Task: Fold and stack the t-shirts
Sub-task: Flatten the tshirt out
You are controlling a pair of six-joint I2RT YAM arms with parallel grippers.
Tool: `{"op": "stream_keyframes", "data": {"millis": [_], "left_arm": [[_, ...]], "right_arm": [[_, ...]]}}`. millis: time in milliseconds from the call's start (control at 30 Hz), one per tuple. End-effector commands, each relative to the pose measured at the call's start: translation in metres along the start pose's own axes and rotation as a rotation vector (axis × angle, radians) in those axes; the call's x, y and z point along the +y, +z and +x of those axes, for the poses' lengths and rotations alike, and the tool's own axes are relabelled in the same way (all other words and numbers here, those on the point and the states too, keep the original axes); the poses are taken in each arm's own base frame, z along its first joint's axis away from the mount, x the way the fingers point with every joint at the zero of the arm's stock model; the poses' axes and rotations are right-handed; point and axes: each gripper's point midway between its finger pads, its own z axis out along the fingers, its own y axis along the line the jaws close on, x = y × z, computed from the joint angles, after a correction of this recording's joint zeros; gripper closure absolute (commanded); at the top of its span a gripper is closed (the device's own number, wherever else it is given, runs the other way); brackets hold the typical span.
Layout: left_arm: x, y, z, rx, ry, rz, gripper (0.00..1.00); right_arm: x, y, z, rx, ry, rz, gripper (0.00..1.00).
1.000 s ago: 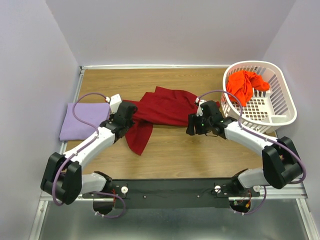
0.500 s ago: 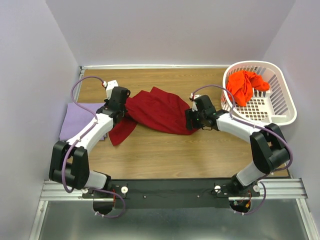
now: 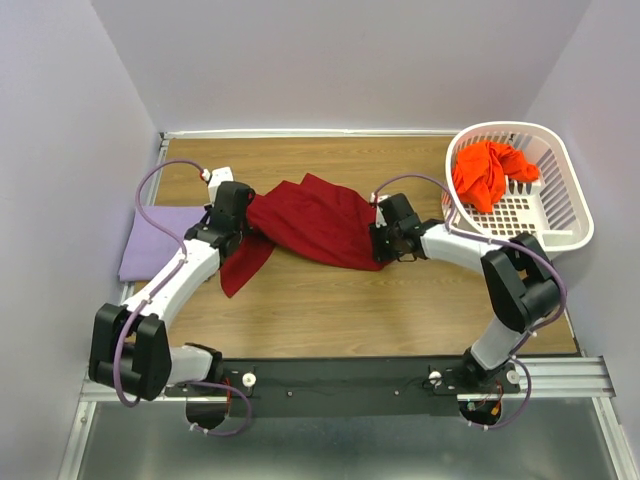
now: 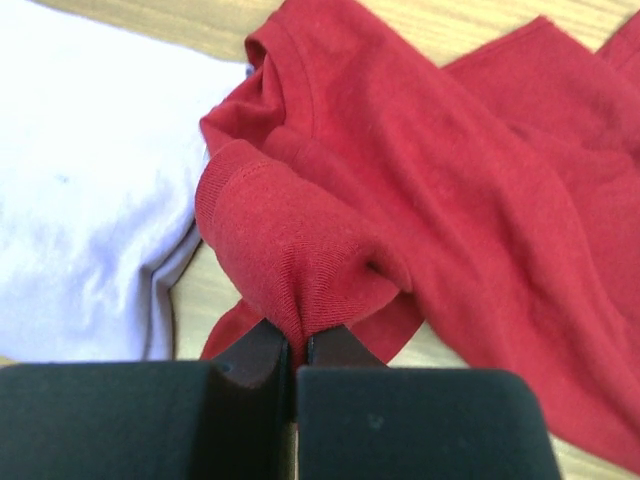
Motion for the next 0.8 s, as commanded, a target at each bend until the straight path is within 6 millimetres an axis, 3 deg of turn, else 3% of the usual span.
{"op": "stream_keyframes", "data": {"millis": [0,33,67,100,133,200,233,267,367,400,500,567,667,767], "left_arm": [[0.006,-0.014,-0.008,-0.036,-0.007,0.004,1.00],[0.010,-0.021,-0.013,-0.047,-0.011,0.000,1.00],[0.013,-0.025,-0.016,-0.059,-0.012,-0.008,1.00],[0.016,-0.035,-0.025,-0.090,-0.028,-0.004,1.00],[0.018,-0.041,-0.029,-0.102,-0.033,-0.005,1.00],[0.023,-0.055,-0.037,-0.125,-0.048,-0.001,1.00],[0.026,-0.069,-0.047,-0.155,-0.065,0.011,1.00],[0.027,-0.077,-0.052,-0.171,-0.074,0.022,1.00],[0.028,-0.107,-0.073,-0.240,-0.097,0.075,1.00],[0.027,-0.115,-0.078,-0.256,-0.102,0.098,1.00],[0.024,-0.129,-0.093,-0.270,-0.096,0.124,1.00],[0.024,-0.139,-0.107,-0.289,-0.091,0.128,1.00],[0.023,-0.136,-0.114,-0.305,-0.069,0.117,1.00],[0.018,-0.112,-0.107,-0.270,-0.028,0.093,1.00]], "right_arm": [[0.003,-0.002,-0.005,-0.017,0.023,0.003,0.72],[-0.003,-0.006,-0.003,-0.021,0.030,0.035,0.81],[-0.005,-0.013,-0.006,-0.038,0.049,0.050,0.95],[-0.007,-0.022,-0.009,-0.056,0.058,0.068,1.00],[-0.014,-0.046,-0.024,-0.131,0.074,0.107,1.00],[-0.021,-0.075,-0.030,-0.174,0.094,0.151,1.00],[-0.030,-0.111,-0.041,-0.243,0.109,0.194,1.00],[-0.030,-0.135,-0.059,-0.307,0.119,0.206,1.00],[-0.042,-0.207,-0.085,-0.458,0.139,0.266,1.00],[-0.041,-0.234,-0.104,-0.522,0.129,0.268,1.00],[-0.049,-0.280,-0.128,-0.616,0.127,0.319,0.99],[-0.055,-0.283,-0.134,-0.615,0.114,0.362,1.00],[-0.058,-0.278,-0.145,-0.603,0.099,0.402,0.99],[-0.056,-0.242,-0.155,-0.531,0.062,0.408,0.99]]}}
